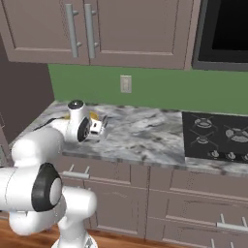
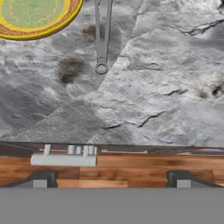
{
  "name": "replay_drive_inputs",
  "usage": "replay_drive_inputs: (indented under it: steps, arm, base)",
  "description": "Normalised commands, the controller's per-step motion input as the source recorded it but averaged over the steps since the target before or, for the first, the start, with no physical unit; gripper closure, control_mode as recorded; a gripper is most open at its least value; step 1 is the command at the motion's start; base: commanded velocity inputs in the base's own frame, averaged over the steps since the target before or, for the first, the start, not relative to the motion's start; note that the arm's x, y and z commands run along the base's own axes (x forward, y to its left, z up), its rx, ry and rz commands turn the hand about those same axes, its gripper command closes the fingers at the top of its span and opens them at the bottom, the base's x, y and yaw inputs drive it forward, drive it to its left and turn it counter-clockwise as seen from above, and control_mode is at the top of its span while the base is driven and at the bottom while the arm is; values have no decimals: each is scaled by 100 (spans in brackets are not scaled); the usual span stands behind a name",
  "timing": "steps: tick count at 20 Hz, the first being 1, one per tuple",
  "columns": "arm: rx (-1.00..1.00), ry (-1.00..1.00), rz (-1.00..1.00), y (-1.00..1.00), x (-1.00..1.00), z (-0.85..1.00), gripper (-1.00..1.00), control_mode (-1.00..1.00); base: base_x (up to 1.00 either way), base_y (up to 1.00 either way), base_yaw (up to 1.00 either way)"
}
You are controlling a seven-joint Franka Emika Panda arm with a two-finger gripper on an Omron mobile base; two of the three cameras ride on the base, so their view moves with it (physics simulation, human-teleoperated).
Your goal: Pick up the tongs from the counter and place them near the plate next to the oven.
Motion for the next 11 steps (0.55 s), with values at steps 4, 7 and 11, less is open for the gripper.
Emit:
replay_drive_inputs:
  steps: [4,7,11]
  arm:
    - [0,0,0,-9,-79,100,-100,-100]
    - [0,2,1,-7,-76,100,-100,-100]
    - [0,4,2,-10,-89,100,-100,-100]
  base:
    - [0,0,0]
    - [0,0,0]
    - [0,0,0]
